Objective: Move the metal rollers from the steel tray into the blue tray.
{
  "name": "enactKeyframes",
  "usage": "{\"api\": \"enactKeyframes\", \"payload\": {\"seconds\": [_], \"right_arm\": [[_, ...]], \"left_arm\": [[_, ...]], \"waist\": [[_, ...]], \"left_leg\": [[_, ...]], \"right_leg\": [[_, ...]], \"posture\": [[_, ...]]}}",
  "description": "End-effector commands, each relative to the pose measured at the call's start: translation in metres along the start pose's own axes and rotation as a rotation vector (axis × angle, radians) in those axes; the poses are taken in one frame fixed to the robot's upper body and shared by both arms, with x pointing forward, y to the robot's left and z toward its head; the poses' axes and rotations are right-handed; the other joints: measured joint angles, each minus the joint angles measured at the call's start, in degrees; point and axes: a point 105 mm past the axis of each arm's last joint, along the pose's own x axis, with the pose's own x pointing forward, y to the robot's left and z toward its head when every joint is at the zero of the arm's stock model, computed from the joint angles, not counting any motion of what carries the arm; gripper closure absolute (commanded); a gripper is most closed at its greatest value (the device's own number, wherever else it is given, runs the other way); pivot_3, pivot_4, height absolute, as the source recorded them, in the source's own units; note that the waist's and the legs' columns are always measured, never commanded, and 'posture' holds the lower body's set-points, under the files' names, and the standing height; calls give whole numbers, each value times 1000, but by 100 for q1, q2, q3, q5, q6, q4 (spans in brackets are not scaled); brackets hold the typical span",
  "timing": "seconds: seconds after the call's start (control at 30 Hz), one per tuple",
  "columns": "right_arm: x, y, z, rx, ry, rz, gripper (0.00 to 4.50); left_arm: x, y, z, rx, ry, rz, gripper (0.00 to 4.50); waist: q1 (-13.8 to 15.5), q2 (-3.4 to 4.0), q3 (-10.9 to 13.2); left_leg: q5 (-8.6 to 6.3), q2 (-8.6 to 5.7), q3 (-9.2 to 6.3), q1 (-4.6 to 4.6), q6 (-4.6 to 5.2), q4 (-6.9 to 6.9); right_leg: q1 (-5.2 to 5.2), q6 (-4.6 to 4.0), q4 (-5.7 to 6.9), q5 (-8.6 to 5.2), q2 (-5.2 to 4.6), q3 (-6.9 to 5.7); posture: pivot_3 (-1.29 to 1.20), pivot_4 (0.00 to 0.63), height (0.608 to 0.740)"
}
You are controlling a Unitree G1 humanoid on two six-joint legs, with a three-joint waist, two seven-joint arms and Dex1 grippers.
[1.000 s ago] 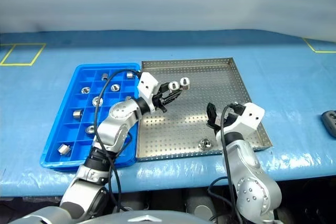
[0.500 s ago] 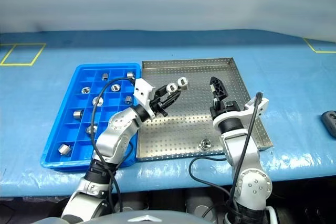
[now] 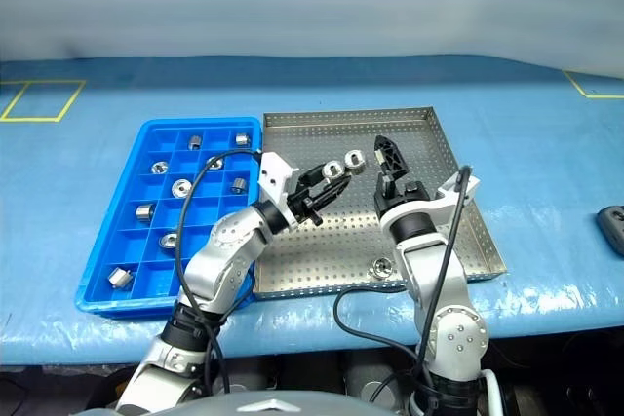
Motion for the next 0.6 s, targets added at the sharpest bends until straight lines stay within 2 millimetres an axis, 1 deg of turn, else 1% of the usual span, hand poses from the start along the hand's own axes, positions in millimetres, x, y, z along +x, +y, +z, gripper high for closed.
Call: {"api": "enactKeyframes", "payload": {"seconds": [0.03,0.17,0.6], "right_arm": [[1,11,-5,39,0,48,0],[1,12,-7,33,5,50,0],[2,13,-10,3,11,57,0]], "left_arm": [[4,-15,20,16,-70,-66,2824],[4,-21,19,10,-68,-93,2824],[7,-31,18,2,-60,-151,2824]], "waist": [[2,0,0],[2,0,0],[0,0,0]], "left_leg": [[0,0,0,0,0,0],[0,0,0,0,0,0],[-1,0,0,0,1,0]], "right_leg": [[0,0,0,0,0,0],[0,0,0,0,0,1],[-1,0,-1,0,0,2]], "posture": [[16,150,740],[15,150,740],[8,150,740]]}}
